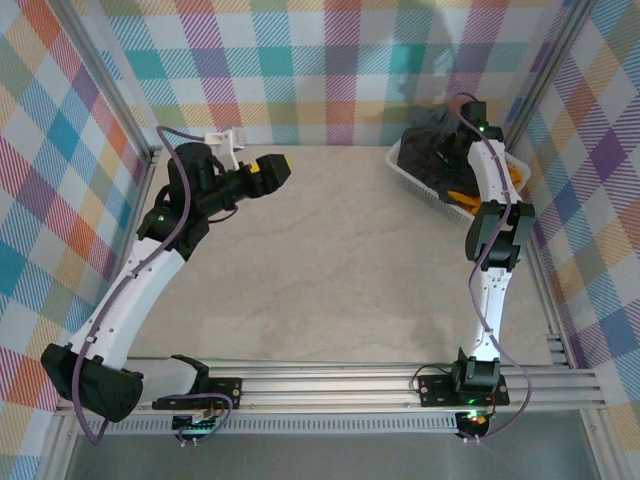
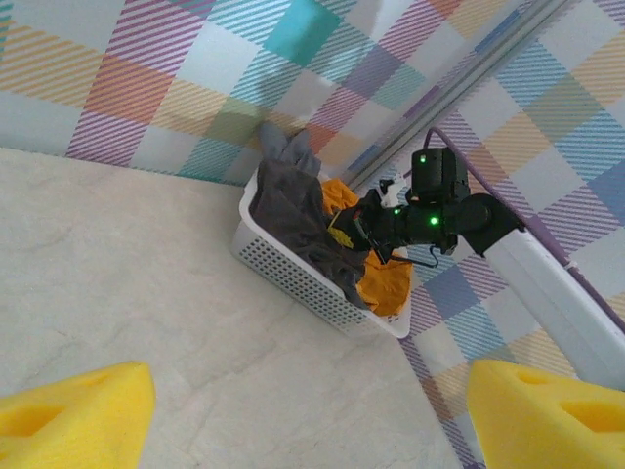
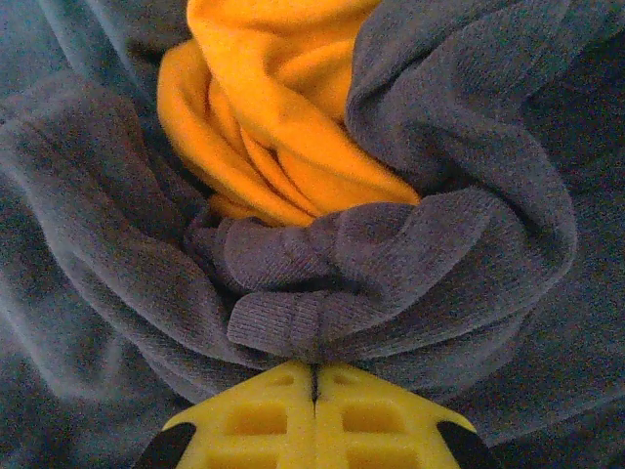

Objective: Fold and stack the t-shirts

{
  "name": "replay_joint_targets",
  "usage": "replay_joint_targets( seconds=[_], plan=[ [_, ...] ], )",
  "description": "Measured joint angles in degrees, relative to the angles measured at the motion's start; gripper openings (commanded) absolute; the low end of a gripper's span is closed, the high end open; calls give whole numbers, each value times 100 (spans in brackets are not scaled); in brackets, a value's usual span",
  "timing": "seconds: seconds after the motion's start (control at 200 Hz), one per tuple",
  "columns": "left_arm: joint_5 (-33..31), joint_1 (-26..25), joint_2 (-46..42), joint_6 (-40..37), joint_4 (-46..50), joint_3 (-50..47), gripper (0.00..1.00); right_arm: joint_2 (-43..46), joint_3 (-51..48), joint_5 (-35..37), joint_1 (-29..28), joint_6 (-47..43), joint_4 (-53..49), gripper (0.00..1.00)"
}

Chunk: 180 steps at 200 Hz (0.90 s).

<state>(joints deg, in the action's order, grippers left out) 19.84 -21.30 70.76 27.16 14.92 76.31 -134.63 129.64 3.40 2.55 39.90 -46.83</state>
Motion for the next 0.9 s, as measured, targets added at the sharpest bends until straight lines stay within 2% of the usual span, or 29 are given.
replay_joint_targets(
  seconds=[0.22, 0.51, 0.63, 0.775, 0.9],
  plan=[
    [-153, -4, -103, -24, 39, -107, 80, 1040, -1370, 219, -105, -42, 702, 0],
    [-343, -7, -389, -20, 166, -166, 79, 2092, -2391, 297, -160, -186, 1545, 0],
    [-435, -24, -400, 4, 173, -205, 79, 2409, -2527, 304, -323, -306, 1762, 0],
    [-496, -37, -398, 68, 203, -306, 78, 2994, -2518, 297, -778, -481, 2031, 0],
    [-608, -37, -396, 116, 284, -339, 78, 3504, -2087, 238, -1167, -691, 2133, 0]
  ],
)
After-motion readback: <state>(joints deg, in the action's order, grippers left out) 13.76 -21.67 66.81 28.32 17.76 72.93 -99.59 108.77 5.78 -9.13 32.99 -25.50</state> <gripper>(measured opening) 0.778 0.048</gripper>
